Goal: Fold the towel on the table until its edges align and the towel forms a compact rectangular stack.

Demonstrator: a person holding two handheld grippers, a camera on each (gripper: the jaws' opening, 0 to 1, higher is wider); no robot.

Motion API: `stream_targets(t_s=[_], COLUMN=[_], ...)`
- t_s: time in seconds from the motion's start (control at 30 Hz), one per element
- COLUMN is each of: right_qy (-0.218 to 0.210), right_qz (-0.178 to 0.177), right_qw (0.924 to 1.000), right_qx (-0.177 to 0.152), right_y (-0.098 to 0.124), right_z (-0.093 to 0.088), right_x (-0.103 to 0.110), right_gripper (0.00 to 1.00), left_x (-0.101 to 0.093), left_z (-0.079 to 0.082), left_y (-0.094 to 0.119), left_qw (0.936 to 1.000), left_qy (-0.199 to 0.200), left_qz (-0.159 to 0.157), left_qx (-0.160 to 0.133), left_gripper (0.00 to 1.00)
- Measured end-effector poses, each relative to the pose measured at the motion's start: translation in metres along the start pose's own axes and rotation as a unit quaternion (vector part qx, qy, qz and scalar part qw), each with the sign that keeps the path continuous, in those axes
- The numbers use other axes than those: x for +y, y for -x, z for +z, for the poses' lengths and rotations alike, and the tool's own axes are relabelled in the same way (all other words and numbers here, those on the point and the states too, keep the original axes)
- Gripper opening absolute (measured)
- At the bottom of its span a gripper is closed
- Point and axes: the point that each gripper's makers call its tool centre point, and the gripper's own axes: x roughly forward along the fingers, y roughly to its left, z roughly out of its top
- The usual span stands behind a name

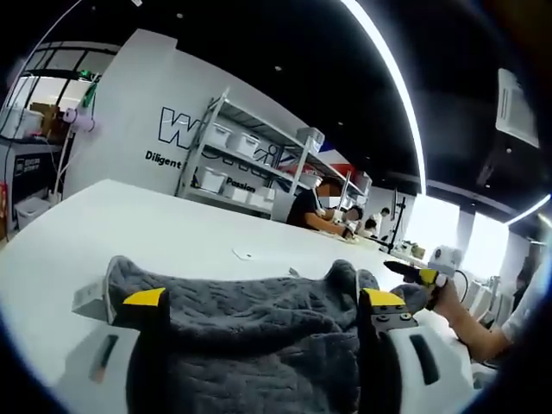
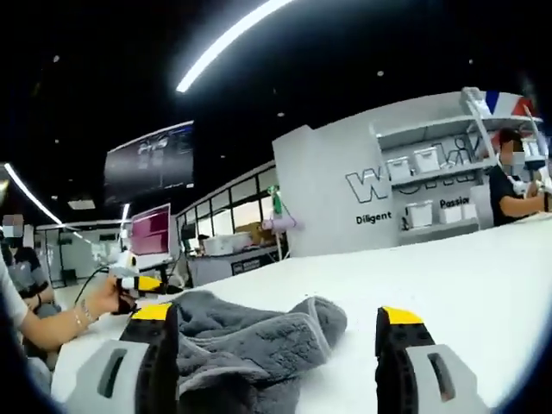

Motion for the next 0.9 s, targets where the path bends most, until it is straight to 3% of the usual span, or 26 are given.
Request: stream_targets(t_s=[0.1,0.23,0.43,0.53,0.63,0.8,0.9], right_qy=[-0.043,-0.070,-0.066,-0.068,-0.053,-0.027,0.024], right_qz=[-0.023,-0.037,-0.041,-0.031,-0.030,-0.013,-0.009], right_qw=[0.9987,0.9969,0.9969,0.9969,0.9968,0.9959,0.9951], right_qx=[-0.015,-0.002,0.016,0.025,0.051,0.085,0.095], right_y=[0.000,-0.001,-0.004,-0.013,-0.026,-0.044,-0.045], right_z=[-0.002,-0.013,-0.025,-0.032,-0.045,-0.062,-0.064], right_x=[-0.014,-0.030,-0.036,-0.034,-0.035,-0.035,-0.031], right_gripper=[0.99,0.95,0.59,0.53,0.49,0.26,0.21], left_x=[0.000,0.001,-0.003,-0.005,-0.002,0.002,0.006], left_z=[0.001,0.002,0.005,0.006,0.005,0.004,0.005], left_y=[0.000,-0.001,-0.001,-0.002,-0.008,-0.012,-0.014], left_qw=[1.0000,1.0000,0.9999,0.9998,0.9998,0.9998,0.9998], left_qy=[0.000,0.000,-0.003,-0.010,-0.010,-0.010,-0.006], left_qz=[0.000,-0.003,-0.011,-0.016,-0.018,-0.019,-0.018], left_qx=[-0.001,-0.001,-0.004,-0.005,-0.004,-0.002,-0.002], left_gripper=[0.95,0.95,0.95,0.96,0.97,0.98,0.98])
